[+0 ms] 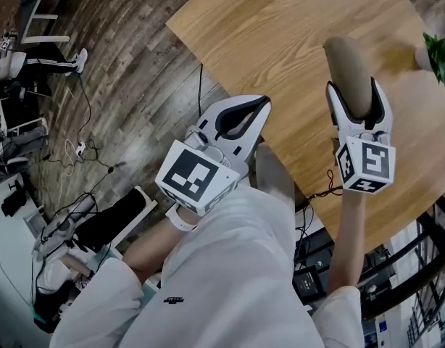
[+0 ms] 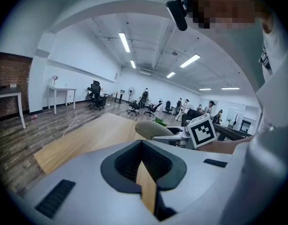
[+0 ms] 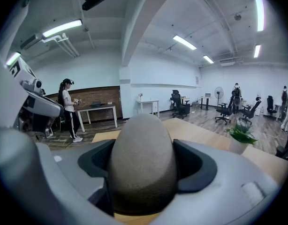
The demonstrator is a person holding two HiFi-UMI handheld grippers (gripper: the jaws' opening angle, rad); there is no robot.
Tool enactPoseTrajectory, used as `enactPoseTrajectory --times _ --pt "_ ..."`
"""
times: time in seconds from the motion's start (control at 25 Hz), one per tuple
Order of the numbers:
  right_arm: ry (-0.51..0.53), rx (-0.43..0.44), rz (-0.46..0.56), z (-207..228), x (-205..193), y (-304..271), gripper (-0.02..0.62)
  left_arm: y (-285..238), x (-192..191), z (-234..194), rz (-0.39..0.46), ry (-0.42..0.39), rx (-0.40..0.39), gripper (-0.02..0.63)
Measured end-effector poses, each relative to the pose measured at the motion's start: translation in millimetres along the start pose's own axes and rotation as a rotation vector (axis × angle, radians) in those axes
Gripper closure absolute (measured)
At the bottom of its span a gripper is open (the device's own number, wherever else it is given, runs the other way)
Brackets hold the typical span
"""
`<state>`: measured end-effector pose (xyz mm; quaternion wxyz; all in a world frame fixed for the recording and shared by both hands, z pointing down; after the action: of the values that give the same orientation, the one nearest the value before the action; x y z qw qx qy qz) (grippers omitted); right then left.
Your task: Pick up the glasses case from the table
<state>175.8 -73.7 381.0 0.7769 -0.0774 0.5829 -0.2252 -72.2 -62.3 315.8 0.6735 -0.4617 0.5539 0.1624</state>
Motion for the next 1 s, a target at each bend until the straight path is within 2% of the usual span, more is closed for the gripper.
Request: enactPoseTrajectory --times 0.44,0.72,1.0 --pt "-0.007 -0.003 0.074 -7 39 34 0.201 15 24 -1 0.063 -0.004 0.059 0.603" --pt "-0.023 -0.012 0.135 -3 53 77 0.201 29 34 19 0.097 -0.026 0.091 0.603" --pt "-0.053 -0.018 0.160 -1 68 91 0.201 38 44 8 0.112 -0.038 0.124 0.603"
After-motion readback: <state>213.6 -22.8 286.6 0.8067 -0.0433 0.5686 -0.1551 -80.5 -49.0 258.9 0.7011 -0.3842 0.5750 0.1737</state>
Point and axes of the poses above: the fingertips, and each gripper's own axes: y backward along the fingers, z to its right, x out of its top, the point moved 9 cm from there along y, backward along the fingers, and after that the axes turned 14 degrees about -y, right-handed, at the moved point
